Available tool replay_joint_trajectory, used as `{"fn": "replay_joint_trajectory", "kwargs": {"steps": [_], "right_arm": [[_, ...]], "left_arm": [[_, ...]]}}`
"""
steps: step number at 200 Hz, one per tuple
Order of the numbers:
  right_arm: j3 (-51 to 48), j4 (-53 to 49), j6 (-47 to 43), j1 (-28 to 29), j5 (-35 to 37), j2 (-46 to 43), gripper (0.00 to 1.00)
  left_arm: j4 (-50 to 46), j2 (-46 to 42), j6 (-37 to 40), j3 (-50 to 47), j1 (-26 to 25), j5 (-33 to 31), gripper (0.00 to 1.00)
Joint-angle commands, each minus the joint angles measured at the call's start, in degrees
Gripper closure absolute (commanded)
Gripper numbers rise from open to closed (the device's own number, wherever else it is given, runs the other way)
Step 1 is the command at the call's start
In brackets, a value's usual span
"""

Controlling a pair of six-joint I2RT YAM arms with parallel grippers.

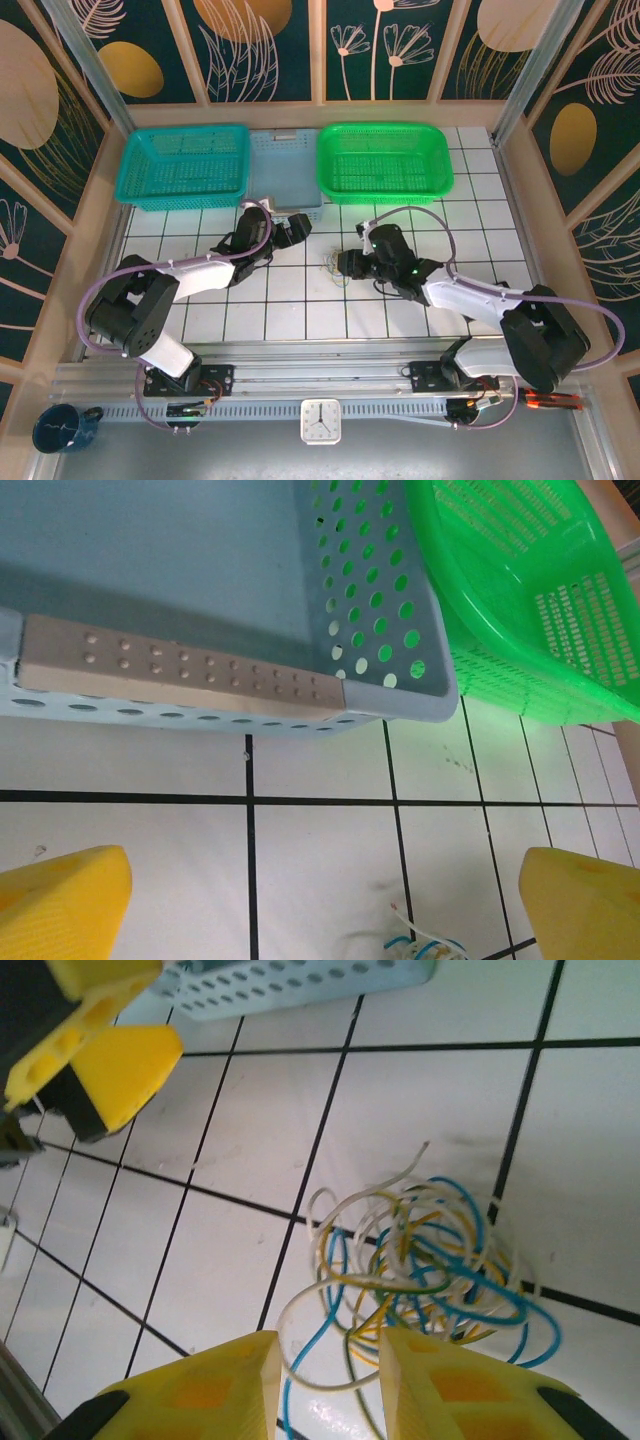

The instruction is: Untangle the cables

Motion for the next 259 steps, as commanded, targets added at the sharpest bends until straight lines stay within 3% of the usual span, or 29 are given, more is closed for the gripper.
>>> {"fn": "replay_joint_trajectory", "kwargs": {"steps": [1, 87, 102, 132, 195, 259], "right_arm": [[2.85, -3.45, -2.08, 2.27, 4.87, 0.57, 0.68], [7.23, -3.88, -3.81, 4.37, 9.14, 7.34, 0.72], [8.1, -4.24, -4.03, 4.39, 9.01, 8.46, 0.78], [10.17, -6.68, -4.34, 4.46, 8.2, 8.13, 1.0], [8.84, -7.31, -3.2, 4.06, 6.79, -2.74, 1.0], [-0.9, 6.11, -1.0, -2.08, -4.23, -7.76, 1.0]], "left_arm": [[0.09, -1.36, -0.62, 0.48, -0.23, -1.02, 0.01], [0.16, -2.84, -0.64, -0.48, -0.24, -1.77, 0.01], [0.15, -3.51, -0.51, -0.91, -0.24, -1.96, 0.01], [0.07, -4.69, -0.15, -1.43, -0.25, -2.24, 0.01], [0.47, -5.8, 0.45, -1.8, -0.2, -1.84, 0.01], [1.84, -5.05, 0.64, -2.24, -0.24, 0.36, 0.01]]}}
